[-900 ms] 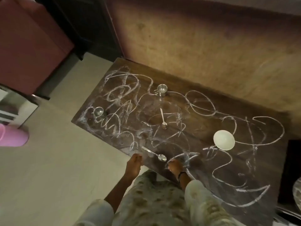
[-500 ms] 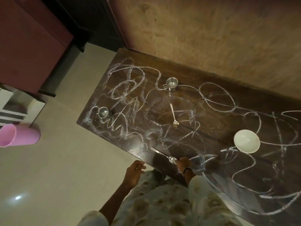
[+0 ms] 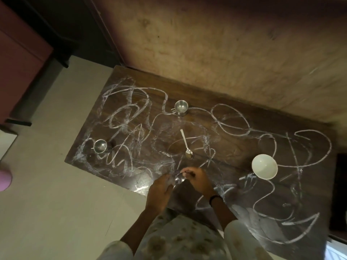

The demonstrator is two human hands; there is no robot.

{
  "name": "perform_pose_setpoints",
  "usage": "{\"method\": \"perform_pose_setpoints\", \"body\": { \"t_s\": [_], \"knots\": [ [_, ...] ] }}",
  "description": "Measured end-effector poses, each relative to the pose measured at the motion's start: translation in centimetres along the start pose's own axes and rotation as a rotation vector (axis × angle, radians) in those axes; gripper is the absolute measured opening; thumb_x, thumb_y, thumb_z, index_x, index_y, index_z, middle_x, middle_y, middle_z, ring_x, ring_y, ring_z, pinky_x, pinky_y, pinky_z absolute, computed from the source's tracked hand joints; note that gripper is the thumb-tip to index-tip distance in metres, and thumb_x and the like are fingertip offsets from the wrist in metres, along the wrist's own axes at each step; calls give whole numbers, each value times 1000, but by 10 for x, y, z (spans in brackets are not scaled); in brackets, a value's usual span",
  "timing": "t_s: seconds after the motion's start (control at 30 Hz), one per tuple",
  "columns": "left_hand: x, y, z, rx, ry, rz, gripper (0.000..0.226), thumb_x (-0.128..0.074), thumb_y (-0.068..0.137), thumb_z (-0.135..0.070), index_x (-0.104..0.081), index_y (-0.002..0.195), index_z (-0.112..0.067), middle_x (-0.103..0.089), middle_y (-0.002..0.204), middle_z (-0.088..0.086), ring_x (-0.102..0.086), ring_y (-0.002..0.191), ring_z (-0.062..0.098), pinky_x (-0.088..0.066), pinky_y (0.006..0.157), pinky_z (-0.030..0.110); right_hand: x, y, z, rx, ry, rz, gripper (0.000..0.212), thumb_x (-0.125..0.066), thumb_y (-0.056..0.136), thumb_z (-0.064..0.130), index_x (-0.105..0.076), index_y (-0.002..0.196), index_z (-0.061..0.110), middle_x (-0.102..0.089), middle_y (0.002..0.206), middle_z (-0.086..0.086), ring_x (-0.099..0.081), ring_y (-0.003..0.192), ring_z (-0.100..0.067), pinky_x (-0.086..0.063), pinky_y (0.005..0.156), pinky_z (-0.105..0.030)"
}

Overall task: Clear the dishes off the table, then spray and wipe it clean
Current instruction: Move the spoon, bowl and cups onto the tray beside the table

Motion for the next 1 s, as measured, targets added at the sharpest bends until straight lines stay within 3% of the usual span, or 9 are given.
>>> {"method": "perform_pose_setpoints", "body": {
  "t_s": [0.13,0.2,0.33,0.4,0.5,0.6,0.77,0.87,1.0],
  "knots": [
    [3,23,-8,86,-143,44,25,-49,94,-18,-57,117,-17,-70,92,6,-67,85,23,-54,79,37,9,15,62,102,111,121,14,-65,88,13,-72,101,11,-73,94,-2,-69,86,-13,-55,79,-22],
    [17,30,-9,113,-292,-35,18,-48,92,-7,-62,99,-14,-66,71,6,-63,67,21,-52,69,31,8,24,60,3,291,180,15,-64,89,13,-70,101,7,-71,89,1,-68,84,-10,-54,79,-20],
    [39,36,6,262,-583,-147,28,-49,93,-11,-58,67,-7,-54,55,6,-49,45,9,-39,47,11,24,53,-17,-371,384,-101,9,-59,91,6,-66,89,11,-65,79,-1,-62,74,-14,-49,68,-16],
    [46,40,16,300,-632,-153,34,-47,96,-18,-61,68,-4,-54,48,0,-46,37,4,-36,41,11,25,66,-67,-529,117,-156,17,-57,89,3,-67,76,7,-60,71,-4,-54,69,-19,-44,61,-24],
    [52,48,28,351,-657,-136,35,-46,96,-20,-62,69,-6,-49,35,-5,-39,28,2,-28,33,11,10,78,-112,-637,22,-156,27,-57,92,18,-67,77,-1,-61,77,-18,-57,78,-27,-48,77,-40],
    [53,56,34,378,-686,-120,34,-48,95,-20,-63,68,-6,-50,38,-3,-41,30,6,-28,31,10,3,83,-109,-648,-23,-168,41,-58,92,35,-59,59,10,-63,77,-18,-59,79,-28,-42,71,-35],
    [47,70,31,381,-687,-50,31,-47,96,-19,-63,72,-7,-50,34,-6,-37,26,0,-28,33,8,-3,102,-108,-640,-118,-111,33,-62,90,23,-64,114,1,-67,112,-18,-64,98,-25,-49,81,-30],
    [47,76,25,369,-706,-32,32,-46,97,-19,-63,72,-8,-50,35,-6,-38,27,0,-27,33,8,7,96,-100,-625,-91,-193,27,-68,85,17,-66,105,0,-69,102,-15,-61,90,-21,-50,82,-32],
    [49,74,16,381,-757,-17,26,-42,98,-15,-62,91,0,-52,36,-4,-37,27,-1,-25,32,8,38,67,-58,-472,94,-429,16,-54,93,12,-66,101,5,-68,92,-13,-64,88,-29,-48,79,-36]
  ]
}}
Point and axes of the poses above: each hand's wrist, its own y-axis towards the middle knuckle, its own x-axis out of the back of the hand, z = x × y, the point moved 10 cm from there along y, towards the middle knuckle
